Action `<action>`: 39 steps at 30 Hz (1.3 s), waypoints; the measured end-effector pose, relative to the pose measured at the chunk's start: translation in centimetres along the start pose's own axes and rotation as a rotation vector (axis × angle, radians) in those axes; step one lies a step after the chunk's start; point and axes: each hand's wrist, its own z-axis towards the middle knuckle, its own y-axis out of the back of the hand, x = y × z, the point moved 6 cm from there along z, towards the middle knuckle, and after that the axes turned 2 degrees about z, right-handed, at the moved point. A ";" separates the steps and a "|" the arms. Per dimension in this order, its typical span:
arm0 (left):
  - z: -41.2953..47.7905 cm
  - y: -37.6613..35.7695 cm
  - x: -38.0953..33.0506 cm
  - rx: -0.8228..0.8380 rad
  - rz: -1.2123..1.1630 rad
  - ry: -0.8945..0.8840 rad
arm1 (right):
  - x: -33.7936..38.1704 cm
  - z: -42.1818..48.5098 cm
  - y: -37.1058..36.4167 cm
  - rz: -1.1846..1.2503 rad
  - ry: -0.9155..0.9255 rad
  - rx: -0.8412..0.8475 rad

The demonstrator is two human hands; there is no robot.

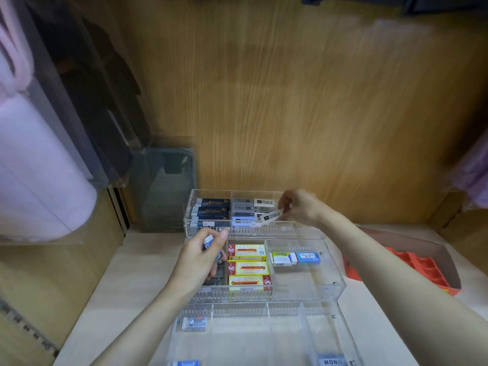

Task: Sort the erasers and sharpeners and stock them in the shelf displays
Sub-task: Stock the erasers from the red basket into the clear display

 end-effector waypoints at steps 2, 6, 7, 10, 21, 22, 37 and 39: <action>0.0 0.0 0.0 -0.003 0.004 0.001 | 0.6 0.2 -0.3 -0.151 -0.037 -0.016; 0.0 0.1 -0.1 0.004 -0.008 -0.006 | 1.3 1.2 -1.6 -0.164 -0.132 -0.032; 0.0 0.1 -0.1 0.006 -0.008 -0.009 | 1.0 1.3 -2.0 -0.090 -0.170 -0.023; 0.0 0.1 -0.1 0.006 -0.009 -0.020 | 0.5 1.3 -2.2 0.035 -0.181 -0.027; -0.7 0.4 -0.5 -0.030 -0.037 0.010 | 0.2 -2.4 1.3 0.705 -0.098 -0.290; -1.0 0.4 -0.7 -0.045 -0.065 0.020 | 0.2 -3.4 1.1 0.856 -0.103 -0.286; -7.6 -0.3 -10.3 0.184 -0.034 -0.092 | 7.8 -17.5 0.9 1.065 0.238 -0.057; -8.3 -0.2 -10.7 0.209 -0.019 -0.087 | 8.0 -18.3 1.4 1.076 0.222 -0.082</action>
